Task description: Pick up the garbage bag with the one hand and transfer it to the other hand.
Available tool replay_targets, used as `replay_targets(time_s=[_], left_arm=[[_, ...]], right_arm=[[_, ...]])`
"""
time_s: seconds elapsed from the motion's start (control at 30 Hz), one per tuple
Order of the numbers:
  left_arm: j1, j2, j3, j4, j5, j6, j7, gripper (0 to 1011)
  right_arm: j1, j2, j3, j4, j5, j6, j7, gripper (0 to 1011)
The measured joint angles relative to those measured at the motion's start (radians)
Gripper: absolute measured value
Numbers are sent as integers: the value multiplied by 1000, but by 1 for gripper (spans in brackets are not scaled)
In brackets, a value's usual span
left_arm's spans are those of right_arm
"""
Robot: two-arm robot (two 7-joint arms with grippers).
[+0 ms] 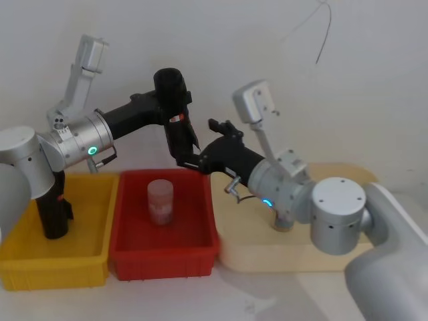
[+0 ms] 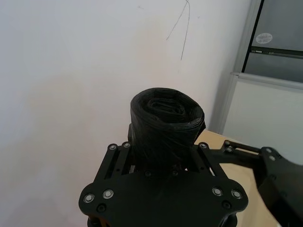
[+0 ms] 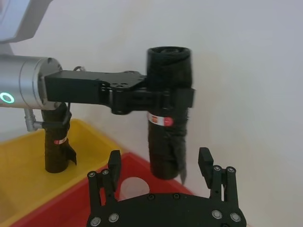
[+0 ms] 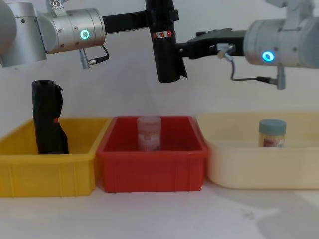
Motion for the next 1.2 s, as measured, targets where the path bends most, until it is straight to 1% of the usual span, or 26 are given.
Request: replay_targets(time_s=[0.13, 0.3, 0.33, 0.4, 0.9, 1.2], left_arm=[[0, 0, 0, 0, 0, 0, 0, 423], [0, 0, 0, 0, 0, 0, 0, 423], [0, 0, 0, 0, 0, 0, 0, 423], [0, 0, 0, 0, 0, 0, 0, 423], [0, 0, 0, 0, 0, 0, 0, 423], [0, 0, 0, 0, 0, 0, 0, 423]], right_arm=[[24, -17, -18, 43, -18, -25, -7, 1000], [51, -39, -31, 93, -33, -40, -19, 1000], [51, -39, -31, 93, -33, -40, -19, 1000], [65, -51, -34, 120, -40, -42, -28, 1000], [124, -96, -22, 231, -40, -25, -41, 1000], [156, -117, -19, 281, -36, -21, -44, 1000]])
